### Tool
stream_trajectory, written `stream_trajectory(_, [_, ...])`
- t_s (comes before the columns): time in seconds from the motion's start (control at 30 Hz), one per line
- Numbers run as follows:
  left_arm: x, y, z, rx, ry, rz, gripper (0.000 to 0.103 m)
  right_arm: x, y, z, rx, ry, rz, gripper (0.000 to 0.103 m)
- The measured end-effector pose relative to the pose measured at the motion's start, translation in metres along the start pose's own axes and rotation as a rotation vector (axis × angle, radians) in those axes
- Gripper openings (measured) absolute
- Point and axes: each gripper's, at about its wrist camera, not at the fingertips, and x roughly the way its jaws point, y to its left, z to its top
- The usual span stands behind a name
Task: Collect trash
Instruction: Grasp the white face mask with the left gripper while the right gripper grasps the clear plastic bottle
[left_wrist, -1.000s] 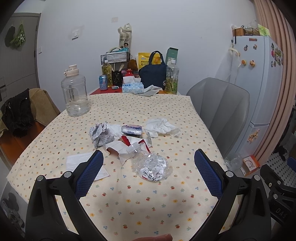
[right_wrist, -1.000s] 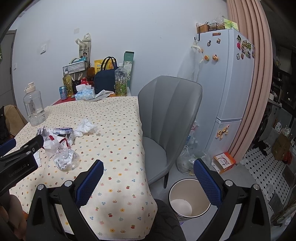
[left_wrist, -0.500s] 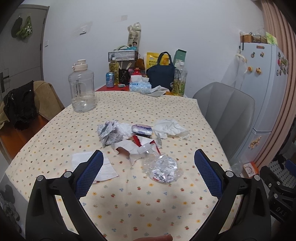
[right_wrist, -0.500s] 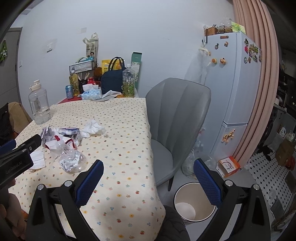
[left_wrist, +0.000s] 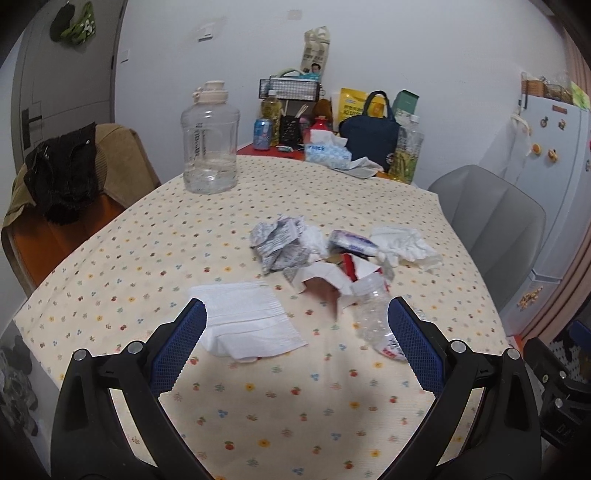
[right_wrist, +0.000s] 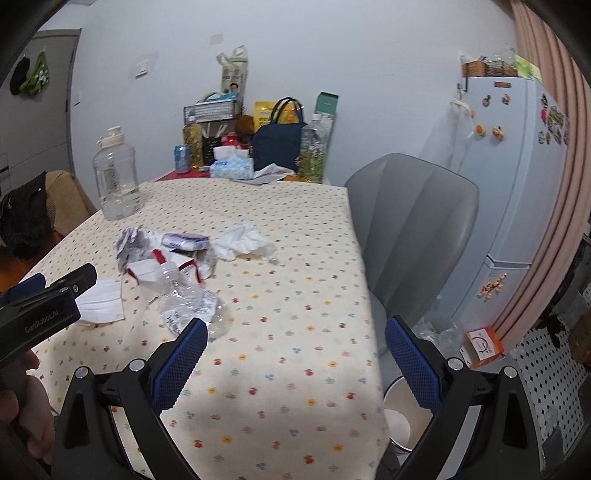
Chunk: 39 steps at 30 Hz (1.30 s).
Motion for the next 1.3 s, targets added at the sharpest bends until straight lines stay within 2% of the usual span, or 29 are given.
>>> stream_trajectory(0.3, [0.025, 0.027, -0.007, -0.036, 0.056, 0.056, 0.098, 0.036, 0.035, -0.005, -0.046, 0.084, 0.114, 0.086])
stream_trajectory(0.5, [0.047, 0.044, -0.012, -0.062, 0.12, 0.106, 0.098, 0.06, 0.055, -0.002, -0.062, 0.131, 0.155, 0.095])
stream_trajectory(0.77, [0.075, 0.044, -0.017, -0.067, 0.235, 0.142, 0.097, 0.091, 0.067, -0.003, -0.057, 0.211, 0.191, 0.095])
stream_trajectory(0.83, [0.083, 0.043, -0.018, -0.066, 0.279, 0.15, 0.093, 0.096, 0.07, -0.002, -0.058, 0.22, 0.195, 0.095])
stream_trajectory(0.93, [0.087, 0.039, -0.017, -0.04, 0.296, 0.185, 0.089, 0.102, 0.075, -0.001, -0.067, 0.227, 0.199, 0.095])
stream_trajectory(1.03, [0.087, 0.035, -0.016, -0.027, 0.294, 0.197, 0.078, 0.11, 0.08, 0.001, -0.074, 0.237, 0.196, 0.095])
stream_trajectory(1.1, [0.085, 0.034, -0.014, -0.027, 0.288, 0.197, 0.06, 0.115, 0.081, 0.001, -0.071, 0.245, 0.198, 0.095])
stream_trajectory(1.13, [0.086, 0.034, -0.012, -0.028, 0.284, 0.193, 0.056, 0.118, 0.081, 0.001, -0.07, 0.251, 0.198, 0.095])
stream_trajectory(1.2, [0.086, 0.032, -0.011, -0.026, 0.272, 0.183, 0.036, 0.123, 0.082, 0.002, -0.069, 0.262, 0.202, 0.095])
stream_trajectory(1.23, [0.086, 0.032, -0.011, -0.027, 0.266, 0.176, 0.031, 0.124, 0.082, 0.002, -0.069, 0.265, 0.203, 0.095])
stream_trajectory(1.3, [0.086, 0.032, -0.01, -0.048, 0.261, 0.141, 0.015, 0.126, 0.083, 0.003, -0.071, 0.267, 0.205, 0.095])
